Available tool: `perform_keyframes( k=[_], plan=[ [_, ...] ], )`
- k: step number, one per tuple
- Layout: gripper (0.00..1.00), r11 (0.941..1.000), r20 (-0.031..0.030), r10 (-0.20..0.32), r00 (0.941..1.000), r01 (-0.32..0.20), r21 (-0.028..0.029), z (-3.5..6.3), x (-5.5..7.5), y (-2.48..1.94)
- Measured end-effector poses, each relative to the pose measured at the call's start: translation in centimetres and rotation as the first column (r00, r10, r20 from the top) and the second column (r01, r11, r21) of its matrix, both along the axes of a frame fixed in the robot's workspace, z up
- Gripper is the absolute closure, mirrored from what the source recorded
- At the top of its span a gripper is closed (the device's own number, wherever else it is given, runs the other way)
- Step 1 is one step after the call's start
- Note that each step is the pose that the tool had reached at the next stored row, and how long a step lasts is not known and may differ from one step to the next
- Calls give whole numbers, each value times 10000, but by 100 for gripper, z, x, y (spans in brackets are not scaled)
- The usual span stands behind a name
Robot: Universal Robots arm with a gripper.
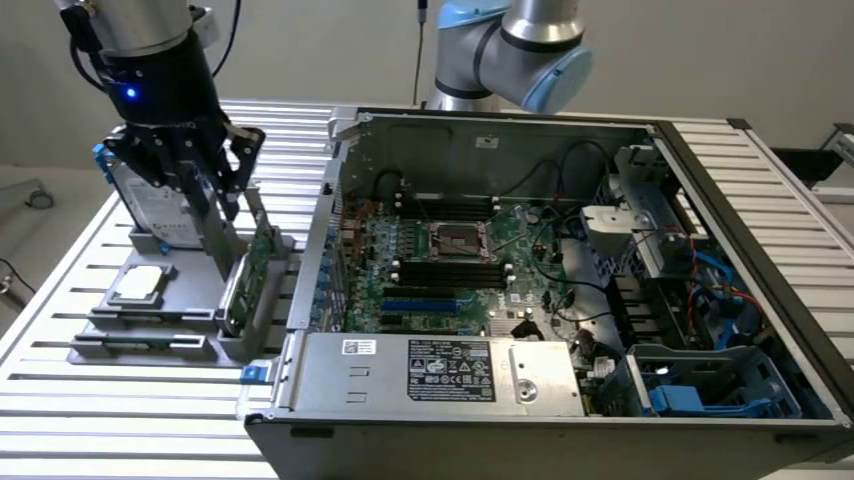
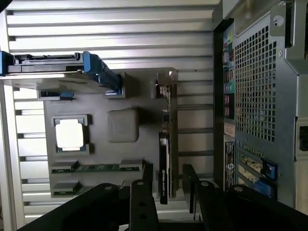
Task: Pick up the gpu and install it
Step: 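Pick up the gpu and move the gpu toward the slot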
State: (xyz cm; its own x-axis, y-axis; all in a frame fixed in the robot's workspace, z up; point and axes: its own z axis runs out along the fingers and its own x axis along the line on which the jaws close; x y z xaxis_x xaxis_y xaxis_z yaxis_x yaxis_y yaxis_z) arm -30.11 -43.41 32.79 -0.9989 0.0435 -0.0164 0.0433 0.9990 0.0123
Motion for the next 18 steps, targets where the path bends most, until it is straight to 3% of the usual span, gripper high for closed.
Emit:
perform_keyframes(
  k=[6, 18],
  plan=[
    [62, 9999, -1, 124, 9999, -124, -1, -108, 0, -47],
    [62, 9986, 1, 523, 9986, -523, 1, -345, 0, -54]
  ],
)
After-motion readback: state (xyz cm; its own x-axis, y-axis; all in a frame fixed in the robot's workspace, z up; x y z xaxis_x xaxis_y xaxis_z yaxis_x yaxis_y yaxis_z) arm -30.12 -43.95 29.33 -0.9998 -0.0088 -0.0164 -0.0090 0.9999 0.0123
